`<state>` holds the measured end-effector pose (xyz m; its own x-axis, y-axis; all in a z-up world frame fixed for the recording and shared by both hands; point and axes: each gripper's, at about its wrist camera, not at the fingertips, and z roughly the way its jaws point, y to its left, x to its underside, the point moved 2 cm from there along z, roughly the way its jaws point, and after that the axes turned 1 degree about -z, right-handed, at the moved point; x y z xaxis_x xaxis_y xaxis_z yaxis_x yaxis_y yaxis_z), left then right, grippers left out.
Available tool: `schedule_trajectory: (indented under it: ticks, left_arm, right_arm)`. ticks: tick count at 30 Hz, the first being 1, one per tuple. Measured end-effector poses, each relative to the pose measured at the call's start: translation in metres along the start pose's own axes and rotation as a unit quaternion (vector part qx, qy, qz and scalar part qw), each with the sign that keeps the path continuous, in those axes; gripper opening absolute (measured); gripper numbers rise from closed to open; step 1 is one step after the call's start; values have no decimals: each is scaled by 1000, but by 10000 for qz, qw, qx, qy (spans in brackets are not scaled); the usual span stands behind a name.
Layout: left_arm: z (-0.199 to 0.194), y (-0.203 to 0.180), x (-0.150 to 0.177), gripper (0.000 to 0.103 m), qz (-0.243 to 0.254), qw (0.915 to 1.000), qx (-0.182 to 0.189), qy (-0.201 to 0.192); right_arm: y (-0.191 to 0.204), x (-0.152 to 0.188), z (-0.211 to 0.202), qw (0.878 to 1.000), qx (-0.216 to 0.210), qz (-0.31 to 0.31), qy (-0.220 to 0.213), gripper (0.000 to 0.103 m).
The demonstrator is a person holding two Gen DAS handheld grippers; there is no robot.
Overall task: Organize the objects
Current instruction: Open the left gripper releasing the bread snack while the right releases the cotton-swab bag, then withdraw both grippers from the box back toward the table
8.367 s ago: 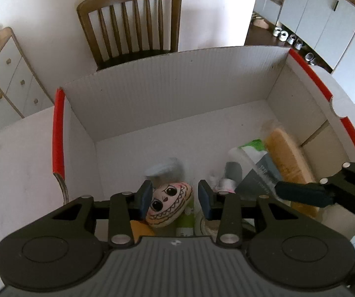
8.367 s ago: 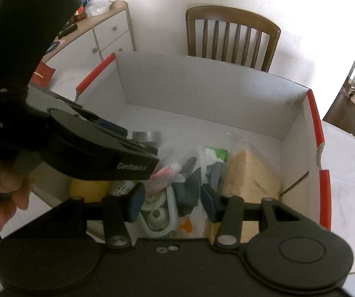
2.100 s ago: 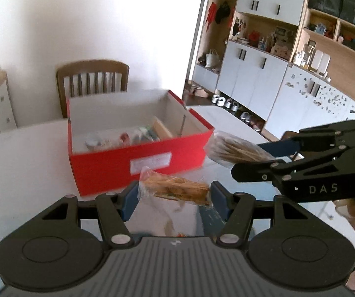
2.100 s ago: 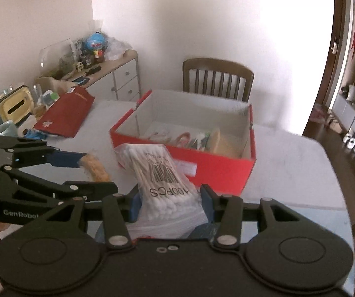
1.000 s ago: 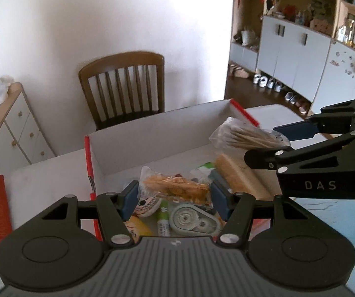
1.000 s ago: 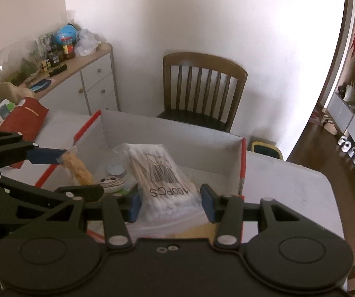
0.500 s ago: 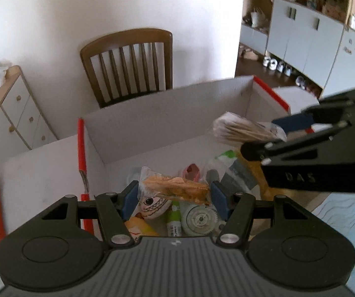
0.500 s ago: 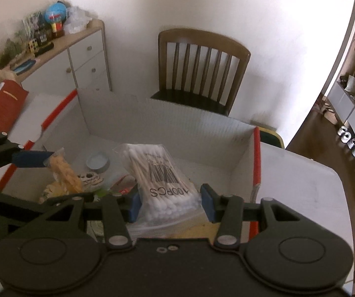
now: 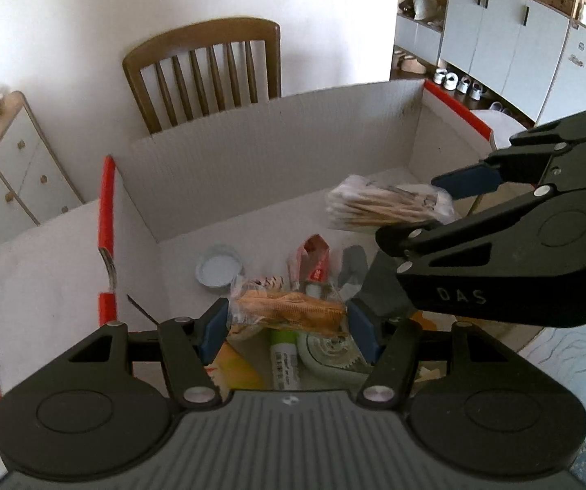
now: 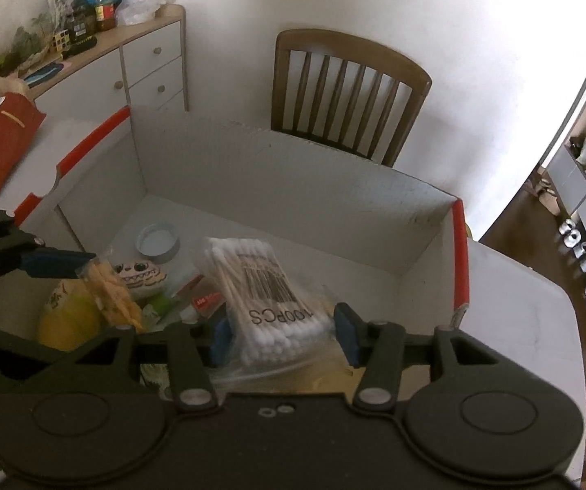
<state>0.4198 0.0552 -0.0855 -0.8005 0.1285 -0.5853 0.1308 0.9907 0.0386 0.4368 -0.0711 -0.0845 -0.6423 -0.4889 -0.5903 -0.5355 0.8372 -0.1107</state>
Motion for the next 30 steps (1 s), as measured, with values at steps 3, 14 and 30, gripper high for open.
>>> schedule_trajectory:
  ticks: [3, 14, 30]
  left_arm:
    - [1, 0, 2, 64, -41, 10000, -6, 13]
    - [-18, -2, 4, 82, -309, 9992, 80, -248]
    - [-81, -5, 21, 82, -480, 9952, 391, -754]
  right_arm:
    - [1, 1, -1, 10000, -24, -24, 20, 60]
    - [-2, 3, -25, 9999, 13, -16, -167, 69]
    - [-9, 19, -95, 9982, -12, 149, -578, 71]
